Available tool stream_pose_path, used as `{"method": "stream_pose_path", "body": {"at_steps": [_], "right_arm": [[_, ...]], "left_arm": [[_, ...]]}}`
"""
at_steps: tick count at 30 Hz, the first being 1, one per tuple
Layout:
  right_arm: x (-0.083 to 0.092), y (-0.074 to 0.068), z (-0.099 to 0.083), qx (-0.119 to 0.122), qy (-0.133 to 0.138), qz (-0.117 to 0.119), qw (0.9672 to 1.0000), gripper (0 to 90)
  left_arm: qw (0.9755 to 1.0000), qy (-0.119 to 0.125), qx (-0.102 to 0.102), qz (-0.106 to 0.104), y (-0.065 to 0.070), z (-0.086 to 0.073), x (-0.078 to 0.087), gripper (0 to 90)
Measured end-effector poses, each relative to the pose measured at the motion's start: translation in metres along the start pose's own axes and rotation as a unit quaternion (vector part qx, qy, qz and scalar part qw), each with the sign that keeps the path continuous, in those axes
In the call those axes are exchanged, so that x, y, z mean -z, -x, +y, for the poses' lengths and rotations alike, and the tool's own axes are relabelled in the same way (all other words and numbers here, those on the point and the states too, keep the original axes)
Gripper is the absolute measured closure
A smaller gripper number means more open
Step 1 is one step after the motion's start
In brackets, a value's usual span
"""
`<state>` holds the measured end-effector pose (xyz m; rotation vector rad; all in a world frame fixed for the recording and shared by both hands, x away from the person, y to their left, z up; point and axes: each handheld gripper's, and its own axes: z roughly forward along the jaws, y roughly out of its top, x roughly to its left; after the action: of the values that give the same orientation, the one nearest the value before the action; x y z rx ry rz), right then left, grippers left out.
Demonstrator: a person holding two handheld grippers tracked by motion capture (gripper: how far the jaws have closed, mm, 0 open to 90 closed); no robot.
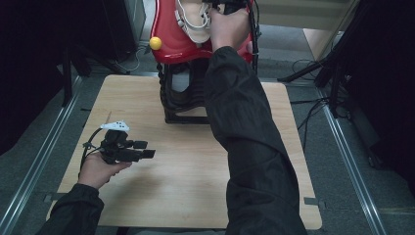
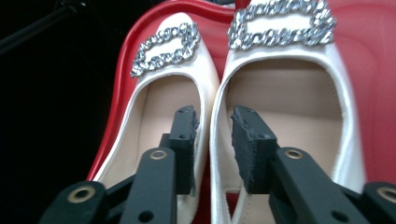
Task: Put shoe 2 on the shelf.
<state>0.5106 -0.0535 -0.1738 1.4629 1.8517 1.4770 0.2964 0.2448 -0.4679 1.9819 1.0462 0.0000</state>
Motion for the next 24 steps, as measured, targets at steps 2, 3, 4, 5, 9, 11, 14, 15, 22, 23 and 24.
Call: {"method": "stream_pose_path", "body": {"at_steps": [2,3,4,5,9,11,14,15,22,23,24], "right_arm": [[0.004,0.003,0.002,-0.004,-0.002,0.010,0.9999,68.6],[0.005,0.004,0.003,-0.004,-0.004,0.014,0.9999,67.6],[0.007,0.006,0.004,-0.005,-0.005,0.016,0.9999,65.9],[0.009,0.008,0.005,-0.007,-0.007,0.019,0.9998,63.9],[0.019,0.018,0.006,-0.004,-0.006,0.021,0.9998,58.5],[0.024,0.022,0.007,-0.004,-0.008,0.022,0.9997,57.6],[0.030,0.029,0.007,-0.008,-0.010,0.027,0.9995,56.0],[0.031,0.030,0.007,-0.010,-0.013,0.029,0.9994,55.7],[0.040,0.042,0.006,-0.002,-0.020,0.028,0.9994,54.9],[0.042,0.044,0.006,-0.002,-0.017,0.029,0.9994,54.9],[0.044,0.046,0.006,0.000,-0.015,0.029,0.9995,54.9]], "left_arm": [[1.0000,-0.001,0.000,0.001,0.000,0.000,-0.001,40.9],[1.0000,-0.002,-0.001,0.000,0.000,0.000,-0.001,40.8],[1.0000,-0.002,-0.002,0.002,0.000,0.000,-0.001,40.9],[1.0000,-0.003,-0.002,0.002,0.000,0.000,-0.001,40.9],[1.0000,-0.004,-0.004,0.003,0.001,0.000,-0.002,40.9],[1.0000,-0.007,-0.004,0.002,0.001,0.001,-0.002,40.9],[0.9999,-0.008,-0.006,0.004,0.001,0.001,-0.003,40.8],[0.9999,-0.009,-0.010,0.004,0.002,0.001,-0.003,40.8],[0.9999,-0.012,-0.009,0.005,0.002,0.002,-0.005,40.8],[0.9998,-0.013,-0.011,0.005,0.002,0.002,-0.005,40.8],[0.9999,-0.013,-0.010,0.005,0.002,0.002,-0.005,40.8]]}}
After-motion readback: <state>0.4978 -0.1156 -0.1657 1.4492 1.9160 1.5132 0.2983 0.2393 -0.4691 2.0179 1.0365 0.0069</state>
